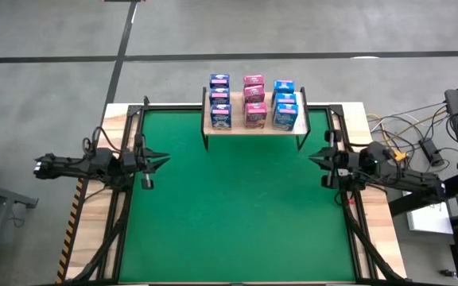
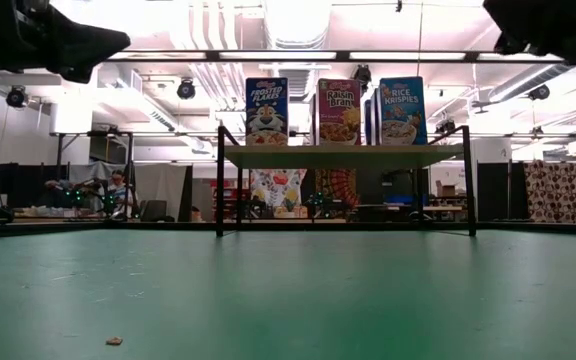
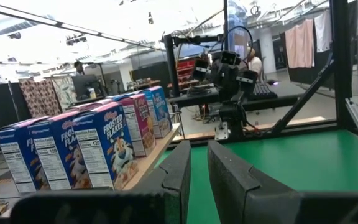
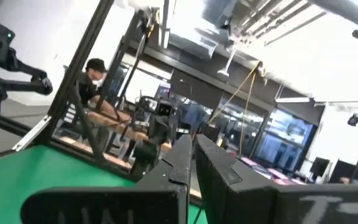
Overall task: Stack cereal on shelf
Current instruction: Return to Home Position
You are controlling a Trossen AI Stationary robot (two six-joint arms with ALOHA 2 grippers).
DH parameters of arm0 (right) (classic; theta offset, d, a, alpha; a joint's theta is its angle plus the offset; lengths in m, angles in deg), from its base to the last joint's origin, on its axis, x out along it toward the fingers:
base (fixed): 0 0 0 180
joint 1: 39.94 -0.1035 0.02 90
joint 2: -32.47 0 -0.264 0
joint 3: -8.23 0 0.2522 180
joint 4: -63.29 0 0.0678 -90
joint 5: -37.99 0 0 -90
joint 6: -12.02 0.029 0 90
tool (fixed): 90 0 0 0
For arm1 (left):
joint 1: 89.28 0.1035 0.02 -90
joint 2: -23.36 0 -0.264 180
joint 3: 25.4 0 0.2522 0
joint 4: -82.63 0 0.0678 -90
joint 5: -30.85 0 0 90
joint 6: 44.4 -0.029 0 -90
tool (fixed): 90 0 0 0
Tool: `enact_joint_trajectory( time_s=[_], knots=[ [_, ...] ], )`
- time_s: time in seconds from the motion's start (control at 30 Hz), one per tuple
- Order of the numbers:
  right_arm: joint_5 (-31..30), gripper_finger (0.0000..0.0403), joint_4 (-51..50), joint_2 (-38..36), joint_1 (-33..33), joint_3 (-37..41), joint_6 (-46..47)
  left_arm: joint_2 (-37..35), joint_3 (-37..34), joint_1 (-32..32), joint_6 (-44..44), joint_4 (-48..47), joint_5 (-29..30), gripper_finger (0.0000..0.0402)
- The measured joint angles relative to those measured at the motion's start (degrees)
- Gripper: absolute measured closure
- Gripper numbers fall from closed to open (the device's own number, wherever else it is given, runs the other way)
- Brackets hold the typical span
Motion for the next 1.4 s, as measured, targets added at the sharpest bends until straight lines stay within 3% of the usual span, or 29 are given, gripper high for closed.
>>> enact_joint_trajectory(
  time_s=[0.27,0.53,0.9,1.4],
  knots=[
    [-1.13,0.039,-0.11,-8.01,0.01,5.08,-1.52,-2.28,-0.91,0.0,1.08,0.11,0.07,0.0364],
    [0.95,0.039,-0.47,-7.39,0.03,5.14,0.09,-2.58,-1.67,0.0,1.91,0.04,0.07,0.0364],
    [2.08,0.039,-3.02,-6.11,0.01,5.15,12.66,-2.46,-1.67,0.0,1.4,0.42,0.04,0.0364],
    [2.08,0.039,-5.06,-3.74,0.01,5.19,13.04,-1.88,-1.67,0.0,1.29,0.44,-0.04,0.0364]
  ],
)
